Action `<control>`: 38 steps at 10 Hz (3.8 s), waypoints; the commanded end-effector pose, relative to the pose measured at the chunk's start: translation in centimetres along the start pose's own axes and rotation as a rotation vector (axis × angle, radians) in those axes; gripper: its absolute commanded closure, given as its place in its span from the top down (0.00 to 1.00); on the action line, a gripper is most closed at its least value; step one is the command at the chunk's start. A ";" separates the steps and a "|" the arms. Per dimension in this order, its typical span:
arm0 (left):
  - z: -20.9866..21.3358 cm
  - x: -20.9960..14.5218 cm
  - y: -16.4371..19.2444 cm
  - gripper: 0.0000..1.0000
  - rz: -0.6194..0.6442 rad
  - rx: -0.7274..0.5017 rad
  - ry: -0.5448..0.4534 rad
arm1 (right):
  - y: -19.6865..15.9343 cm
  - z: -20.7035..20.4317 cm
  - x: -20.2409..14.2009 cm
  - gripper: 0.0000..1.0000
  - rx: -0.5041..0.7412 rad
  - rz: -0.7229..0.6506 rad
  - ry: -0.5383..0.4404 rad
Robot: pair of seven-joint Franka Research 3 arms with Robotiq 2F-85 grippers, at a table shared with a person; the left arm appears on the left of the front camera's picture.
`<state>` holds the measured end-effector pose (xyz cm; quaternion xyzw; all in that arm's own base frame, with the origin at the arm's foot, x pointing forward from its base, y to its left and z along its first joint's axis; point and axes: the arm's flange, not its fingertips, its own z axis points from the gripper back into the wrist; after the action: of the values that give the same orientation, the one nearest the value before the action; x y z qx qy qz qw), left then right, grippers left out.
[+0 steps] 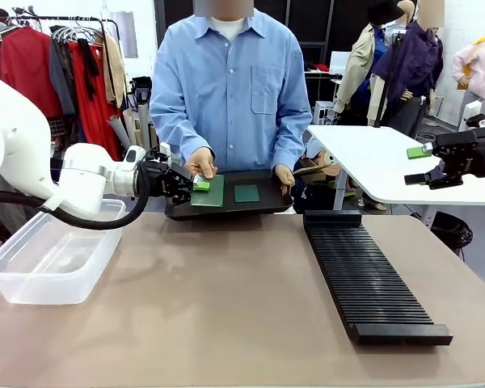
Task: Sort PCBs into racks and boxes based on the side picked up.
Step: Pick up the Blank PCB handed by the Human, then if the short side of the Blank PCB is picked up, insert it into the PCB Rack ; if the long side is picked up, place it in the Organizing box.
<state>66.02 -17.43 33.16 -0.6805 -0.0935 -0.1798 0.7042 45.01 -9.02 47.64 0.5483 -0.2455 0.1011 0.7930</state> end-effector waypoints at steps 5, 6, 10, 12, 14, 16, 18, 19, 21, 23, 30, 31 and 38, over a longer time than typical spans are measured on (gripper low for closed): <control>-0.1 0.0 0.1 0.00 0.005 -0.003 0.000 | 0.1 0.1 0.1 1.00 0.008 0.004 -0.002; -0.1 0.0 0.1 0.00 0.005 -0.003 0.000 | 0.1 0.1 0.1 1.00 0.008 0.004 -0.002; -0.1 0.0 0.1 0.00 0.005 -0.003 0.000 | 0.1 0.1 0.1 1.00 0.008 0.004 -0.002; -0.1 0.0 0.1 0.00 0.005 -0.003 0.000 | 0.1 0.1 0.1 1.00 0.008 0.004 -0.002; -0.1 0.0 0.1 0.00 0.005 -0.003 0.000 | 0.1 0.1 0.1 1.00 0.008 0.004 -0.002; -0.1 0.0 0.1 0.00 0.005 -0.003 0.000 | 0.1 0.1 0.1 1.00 0.008 0.004 -0.002; -0.1 0.0 0.1 0.00 0.005 -0.003 0.000 | 0.1 0.1 0.1 1.00 0.008 0.004 -0.002; -0.1 0.0 0.1 0.00 0.005 -0.003 0.000 | 0.1 0.1 0.1 1.00 0.008 0.004 -0.002; -0.1 0.0 0.1 0.00 0.005 -0.003 0.000 | 0.1 0.1 0.1 1.00 0.008 0.004 -0.002; -0.1 0.0 0.1 0.00 0.005 -0.003 0.000 | 0.1 0.1 0.1 1.00 0.008 0.004 -0.002; -0.1 0.0 0.1 0.00 0.005 -0.003 0.000 | 0.1 0.1 0.1 1.00 0.008 0.004 -0.002; 0.0 0.0 0.3 0.00 0.009 0.001 0.000 | 0.1 0.1 0.1 1.00 0.008 0.004 -0.002; 9.3 -7.6 -6.4 0.00 0.198 0.060 -0.077 | 0.1 0.1 0.1 1.00 0.008 0.004 -0.002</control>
<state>59.60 -8.11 35.74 -0.6737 -0.0744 -0.0903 0.7297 45.02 -9.03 47.58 0.5485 -0.2450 0.1007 0.7931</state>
